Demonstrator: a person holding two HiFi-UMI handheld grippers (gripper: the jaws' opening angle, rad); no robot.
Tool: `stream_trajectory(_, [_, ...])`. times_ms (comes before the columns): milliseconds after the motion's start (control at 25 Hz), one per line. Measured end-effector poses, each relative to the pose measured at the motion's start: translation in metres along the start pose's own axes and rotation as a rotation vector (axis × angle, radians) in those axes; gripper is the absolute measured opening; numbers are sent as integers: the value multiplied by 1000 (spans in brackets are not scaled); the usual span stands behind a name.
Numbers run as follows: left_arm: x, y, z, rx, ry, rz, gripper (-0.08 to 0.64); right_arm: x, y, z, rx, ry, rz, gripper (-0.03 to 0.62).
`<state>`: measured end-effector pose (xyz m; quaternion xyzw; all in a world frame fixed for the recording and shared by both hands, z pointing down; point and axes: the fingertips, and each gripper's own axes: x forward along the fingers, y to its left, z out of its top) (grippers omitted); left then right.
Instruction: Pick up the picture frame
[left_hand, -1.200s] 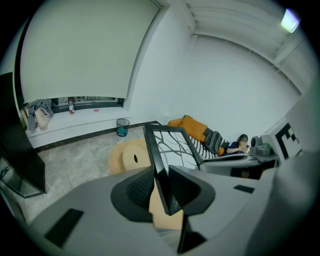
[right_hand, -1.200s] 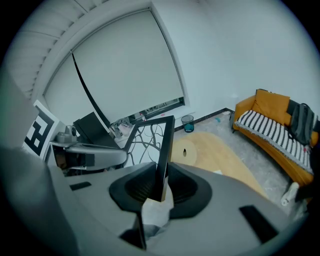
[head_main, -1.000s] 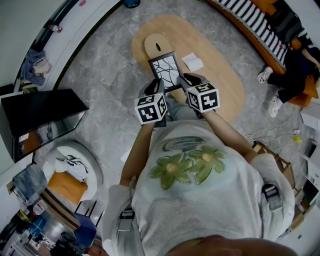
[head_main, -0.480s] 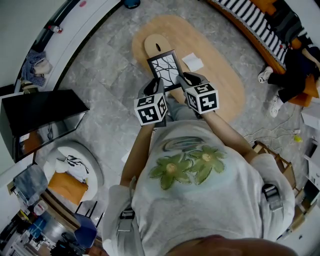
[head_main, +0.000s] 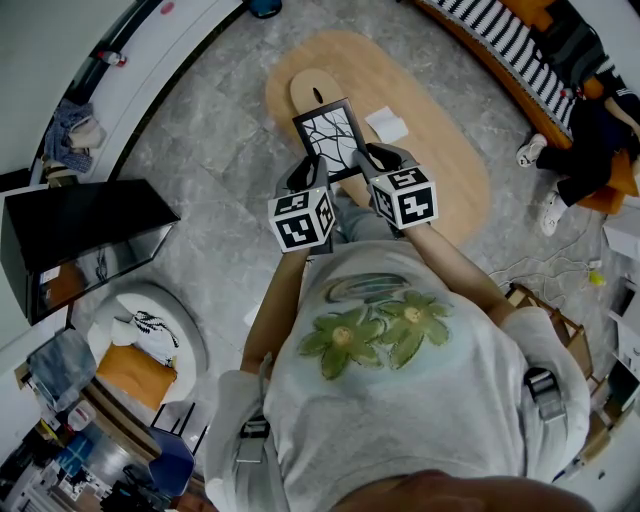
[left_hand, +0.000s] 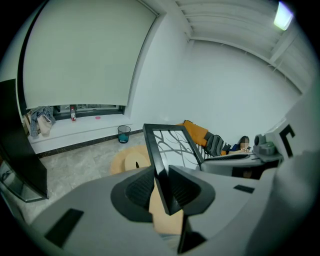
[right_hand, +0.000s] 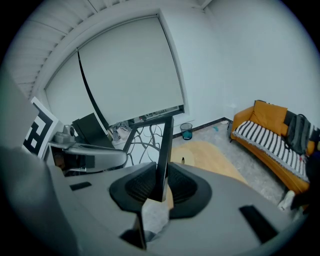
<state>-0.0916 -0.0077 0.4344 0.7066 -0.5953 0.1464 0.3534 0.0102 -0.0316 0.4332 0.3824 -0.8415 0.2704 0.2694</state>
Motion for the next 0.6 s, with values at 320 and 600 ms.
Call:
stream_trajectory(320, [-1,0,1,5,-5,3,97,0,1,1,-3,-10,-3,81])
stream_trajectory(600, [-3,4,0,2,-2,4,97,2,5,0,-5,-8,-2,81])
